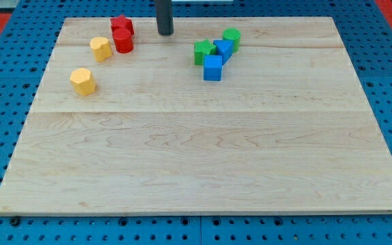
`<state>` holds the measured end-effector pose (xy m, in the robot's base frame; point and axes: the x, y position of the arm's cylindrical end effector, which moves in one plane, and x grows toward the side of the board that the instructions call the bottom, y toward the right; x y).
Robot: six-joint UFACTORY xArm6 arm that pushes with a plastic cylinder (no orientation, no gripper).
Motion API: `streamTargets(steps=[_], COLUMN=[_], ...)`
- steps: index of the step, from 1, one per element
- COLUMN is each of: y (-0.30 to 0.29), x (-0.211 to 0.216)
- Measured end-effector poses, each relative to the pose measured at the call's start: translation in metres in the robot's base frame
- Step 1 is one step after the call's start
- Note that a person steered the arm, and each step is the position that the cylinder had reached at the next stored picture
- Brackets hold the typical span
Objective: Group the red and the yellow blocks at the center left
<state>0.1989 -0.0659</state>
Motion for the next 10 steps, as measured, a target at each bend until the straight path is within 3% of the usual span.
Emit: streamTargets(steps=[1,2,3,6,8,10], y=[-0.043,-0.124,-0.131,-0.026,-0.047,-0.107], x=[-0.005,-0.006,-0.002,0.036,0.077,0.129])
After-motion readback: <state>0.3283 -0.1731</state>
